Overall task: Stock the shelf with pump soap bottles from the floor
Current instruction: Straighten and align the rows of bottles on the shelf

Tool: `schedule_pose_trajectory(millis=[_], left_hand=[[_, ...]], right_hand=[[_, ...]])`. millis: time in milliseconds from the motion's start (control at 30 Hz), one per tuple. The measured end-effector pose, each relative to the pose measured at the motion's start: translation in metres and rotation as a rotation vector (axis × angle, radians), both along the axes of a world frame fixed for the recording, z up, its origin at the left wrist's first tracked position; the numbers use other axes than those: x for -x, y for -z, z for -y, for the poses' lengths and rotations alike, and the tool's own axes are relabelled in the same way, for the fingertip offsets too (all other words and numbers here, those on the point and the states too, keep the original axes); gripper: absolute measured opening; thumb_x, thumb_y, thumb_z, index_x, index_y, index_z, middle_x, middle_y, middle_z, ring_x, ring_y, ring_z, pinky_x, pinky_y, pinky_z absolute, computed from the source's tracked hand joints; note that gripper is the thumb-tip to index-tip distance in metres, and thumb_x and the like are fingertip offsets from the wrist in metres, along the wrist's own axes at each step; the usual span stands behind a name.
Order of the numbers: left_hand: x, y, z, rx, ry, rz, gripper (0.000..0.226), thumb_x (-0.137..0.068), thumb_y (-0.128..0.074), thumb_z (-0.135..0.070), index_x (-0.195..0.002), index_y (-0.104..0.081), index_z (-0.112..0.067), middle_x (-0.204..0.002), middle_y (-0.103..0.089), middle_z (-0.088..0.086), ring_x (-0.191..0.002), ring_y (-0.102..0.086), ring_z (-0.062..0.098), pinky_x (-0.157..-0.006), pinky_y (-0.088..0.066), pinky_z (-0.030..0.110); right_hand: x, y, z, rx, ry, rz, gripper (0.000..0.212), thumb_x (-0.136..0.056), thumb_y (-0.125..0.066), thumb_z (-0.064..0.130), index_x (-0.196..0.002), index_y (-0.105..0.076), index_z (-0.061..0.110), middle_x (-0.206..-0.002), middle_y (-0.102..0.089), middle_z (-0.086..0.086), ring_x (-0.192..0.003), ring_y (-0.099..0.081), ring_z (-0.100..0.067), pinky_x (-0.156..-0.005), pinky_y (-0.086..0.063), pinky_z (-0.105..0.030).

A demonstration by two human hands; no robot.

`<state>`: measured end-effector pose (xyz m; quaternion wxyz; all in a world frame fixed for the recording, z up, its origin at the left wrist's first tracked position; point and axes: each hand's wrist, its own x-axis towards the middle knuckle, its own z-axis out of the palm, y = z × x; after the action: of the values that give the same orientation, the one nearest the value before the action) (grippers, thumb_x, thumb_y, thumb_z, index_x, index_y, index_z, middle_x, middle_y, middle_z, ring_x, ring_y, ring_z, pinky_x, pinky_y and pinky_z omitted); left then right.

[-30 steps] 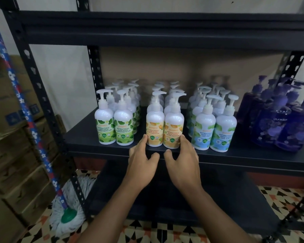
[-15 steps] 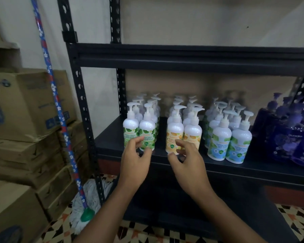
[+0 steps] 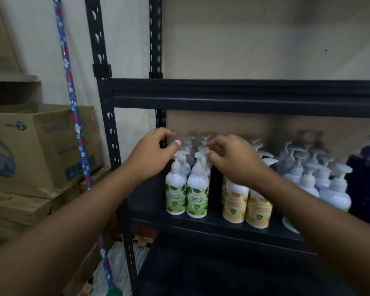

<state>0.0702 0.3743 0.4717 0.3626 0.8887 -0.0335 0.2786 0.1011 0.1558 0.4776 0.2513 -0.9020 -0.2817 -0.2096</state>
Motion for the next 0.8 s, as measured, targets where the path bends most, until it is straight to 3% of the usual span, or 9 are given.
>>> schedule_pose_trajectory(millis=[133, 167, 233, 333, 433, 533, 633, 800], left_hand=[[-0.048, -0.021, -0.008, 0.043, 0.053, -0.106, 0.026, -0.099, -0.063, -0.019, -0.124, -0.066, -0.015, -0.114, -0.065, -0.005, -0.109, -0.061, 0.012, -0.074, -0.041, -0.001], [-0.062, -0.024, -0.01, 0.042, 0.061, -0.139, 0.026, -0.098, -0.063, -0.015, -0.124, -0.067, -0.014, -0.114, -0.065, -0.002, -0.111, -0.062, 0.016, -0.075, -0.042, 0.001], [-0.091, -0.028, -0.013, -0.025, 0.052, -0.215, 0.03, -0.096, -0.066, -0.022, -0.126, -0.067, -0.021, -0.122, -0.064, -0.002, -0.118, -0.06, 0.017, -0.091, -0.044, 0.013], [-0.123, -0.028, -0.018, -0.029, 0.054, -0.286, 0.028, -0.096, -0.067, -0.026, -0.124, -0.067, -0.03, -0.129, -0.062, -0.003, -0.118, -0.06, 0.017, -0.104, -0.05, 0.031], [-0.149, -0.02, -0.021, 0.103, 0.143, -0.338, 0.026, -0.097, -0.064, -0.013, -0.119, -0.067, -0.026, -0.123, -0.065, 0.002, -0.115, -0.061, 0.019, -0.096, -0.054, 0.031], [-0.164, -0.014, -0.019, 0.266, 0.22, -0.411, 0.024, -0.098, -0.061, -0.009, -0.114, -0.065, -0.026, -0.115, -0.065, 0.0, -0.112, -0.059, 0.021, -0.098, -0.051, 0.032], [-0.173, -0.007, -0.017, 0.37, 0.253, -0.484, 0.024, -0.1, -0.06, -0.013, -0.121, -0.065, -0.024, -0.124, -0.064, 0.003, -0.116, -0.06, 0.026, -0.104, -0.05, 0.037], [-0.175, -0.002, -0.016, 0.434, 0.268, -0.493, 0.034, -0.1, -0.061, -0.018, -0.134, -0.062, -0.014, -0.125, -0.066, 0.01, -0.103, -0.065, 0.021, -0.092, -0.055, 0.034]], right_hand=[[-0.039, -0.03, -0.005, 0.189, 0.061, -0.08, 0.028, -0.1, -0.052, 0.023, -0.122, -0.067, 0.02, -0.12, -0.067, -0.003, -0.104, -0.063, -0.024, -0.086, -0.051, -0.032], [-0.05, -0.036, -0.008, 0.254, 0.086, -0.112, 0.028, -0.1, -0.05, 0.02, -0.122, -0.067, 0.017, -0.12, -0.066, -0.005, -0.104, -0.063, -0.025, -0.086, -0.051, -0.031], [-0.073, -0.043, -0.013, 0.335, 0.1, -0.153, 0.027, -0.102, -0.047, 0.017, -0.12, -0.067, 0.013, -0.122, -0.066, -0.006, -0.106, -0.061, -0.025, -0.088, -0.051, -0.033], [-0.108, -0.046, -0.018, 0.279, 0.072, -0.253, 0.02, -0.1, -0.052, 0.02, -0.112, -0.066, 0.026, -0.124, -0.063, 0.002, -0.102, -0.056, -0.016, -0.079, -0.045, -0.024], [-0.141, -0.041, -0.024, 0.274, 0.06, -0.34, 0.028, -0.101, -0.053, 0.018, -0.127, -0.064, 0.02, -0.124, -0.064, -0.005, -0.106, -0.061, -0.021, -0.085, -0.052, -0.029], [-0.162, -0.033, -0.029, 0.175, 0.077, -0.481, 0.041, -0.102, -0.054, 0.022, -0.143, -0.051, 0.023, -0.122, -0.064, -0.007, -0.103, -0.067, -0.025, -0.077, -0.059, -0.031], [-0.175, -0.027, -0.032, 0.148, 0.098, -0.567, 0.037, -0.102, -0.05, 0.015, -0.138, -0.055, 0.007, -0.127, -0.066, -0.019, -0.11, -0.069, -0.037, -0.097, -0.057, -0.047], [-0.179, -0.024, -0.033, 0.073, 0.113, -0.619, 0.035, -0.101, -0.052, 0.013, -0.134, -0.059, 0.004, -0.127, -0.066, -0.022, -0.105, -0.071, -0.039, -0.096, -0.057, -0.048]])
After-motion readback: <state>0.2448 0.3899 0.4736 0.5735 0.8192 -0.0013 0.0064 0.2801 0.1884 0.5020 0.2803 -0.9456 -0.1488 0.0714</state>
